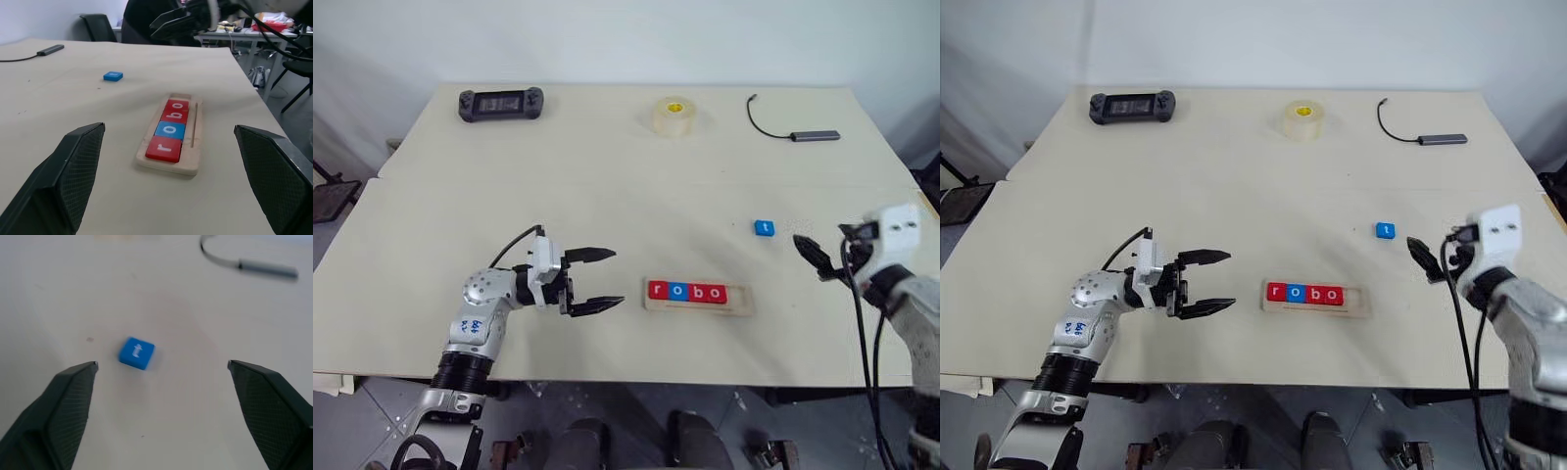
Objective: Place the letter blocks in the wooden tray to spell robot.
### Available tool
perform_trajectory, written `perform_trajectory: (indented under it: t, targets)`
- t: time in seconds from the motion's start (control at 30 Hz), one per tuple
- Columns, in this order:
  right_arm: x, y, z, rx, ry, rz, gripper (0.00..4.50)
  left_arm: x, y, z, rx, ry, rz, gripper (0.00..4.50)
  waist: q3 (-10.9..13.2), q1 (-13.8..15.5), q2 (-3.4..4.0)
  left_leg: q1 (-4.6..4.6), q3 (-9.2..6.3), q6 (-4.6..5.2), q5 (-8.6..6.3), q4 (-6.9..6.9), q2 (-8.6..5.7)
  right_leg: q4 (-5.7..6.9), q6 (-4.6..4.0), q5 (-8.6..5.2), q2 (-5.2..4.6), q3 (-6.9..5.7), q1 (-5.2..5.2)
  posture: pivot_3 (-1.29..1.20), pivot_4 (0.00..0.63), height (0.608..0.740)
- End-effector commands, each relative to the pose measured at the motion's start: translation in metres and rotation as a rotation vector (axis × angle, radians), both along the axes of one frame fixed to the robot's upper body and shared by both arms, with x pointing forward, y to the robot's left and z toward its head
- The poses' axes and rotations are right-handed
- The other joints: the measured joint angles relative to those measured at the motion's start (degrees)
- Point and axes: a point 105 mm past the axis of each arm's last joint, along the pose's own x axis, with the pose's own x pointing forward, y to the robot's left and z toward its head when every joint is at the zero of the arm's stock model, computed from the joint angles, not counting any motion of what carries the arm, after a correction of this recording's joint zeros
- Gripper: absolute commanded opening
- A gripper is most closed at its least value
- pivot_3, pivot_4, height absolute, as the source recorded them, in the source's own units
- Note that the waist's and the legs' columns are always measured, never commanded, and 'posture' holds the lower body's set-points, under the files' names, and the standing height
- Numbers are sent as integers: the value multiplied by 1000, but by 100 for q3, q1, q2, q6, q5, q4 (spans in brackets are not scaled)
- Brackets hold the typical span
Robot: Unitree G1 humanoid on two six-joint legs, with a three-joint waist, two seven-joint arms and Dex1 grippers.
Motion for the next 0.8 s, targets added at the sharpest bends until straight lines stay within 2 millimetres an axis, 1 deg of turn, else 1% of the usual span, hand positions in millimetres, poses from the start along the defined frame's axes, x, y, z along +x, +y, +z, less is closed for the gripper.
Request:
perform_trajectory:
  t: [0.03,0.1,0.23,0.3,0.47,0.6,0.7,0.8]
  targets:
    - [19,0,-4,-18,135,-63,4453,-3,-4,8,-6,-45,-4,4500,0,-39,1,-13,2,1,1,2,-4,3,2,1,-3,1,-12,0,150,740]
    - [24,0,-7,-23,181,-87,4453,-3,-5,8,-9,-44,1,4500,0,-38,1,-21,-3,1,1,4,-4,4,2,1,-2,-5,-18,0,150,740]
    - [46,19,1,7,158,-40,4453,-6,-4,7,-27,-36,15,4500,0,-61,1,-28,-5,2,0,2,-10,-1,3,1,-5,-11,-19,0,150,740]
    - [56,25,0,16,162,-43,4453,-7,-3,5,-25,-34,18,4500,0,-79,1,-28,-3,3,0,3,-11,-2,5,3,-5,-11,-18,0,150,740]
    - [76,26,-14,24,195,-112,4453,-8,-4,4,-25,-34,21,4500,0,-74,1,-27,-2,1,1,3,-7,2,5,3,0,-13,-20,0,150,740]
    - [82,25,-26,30,230,-174,4453,-7,-4,7,-26,-41,29,4500,0,-76,1,-27,-4,3,1,4,-12,2,5,3,-4,-12,-18,0,150,740]
    - [81,23,-29,29,238,-205,3852,-7,-4,10,-26,-45,38,4500,-1,-76,1,-26,-5,3,1,4,-11,2,6,3,-3,-13,-18,0,150,740]
    - [78,26,-32,47,260,-202,2849,-7,-5,12,-26,-45,41,4500,-1,-57,1,-26,-5,3,2,6,-10,6,6,3,-3,-13,-16,0,150,740]
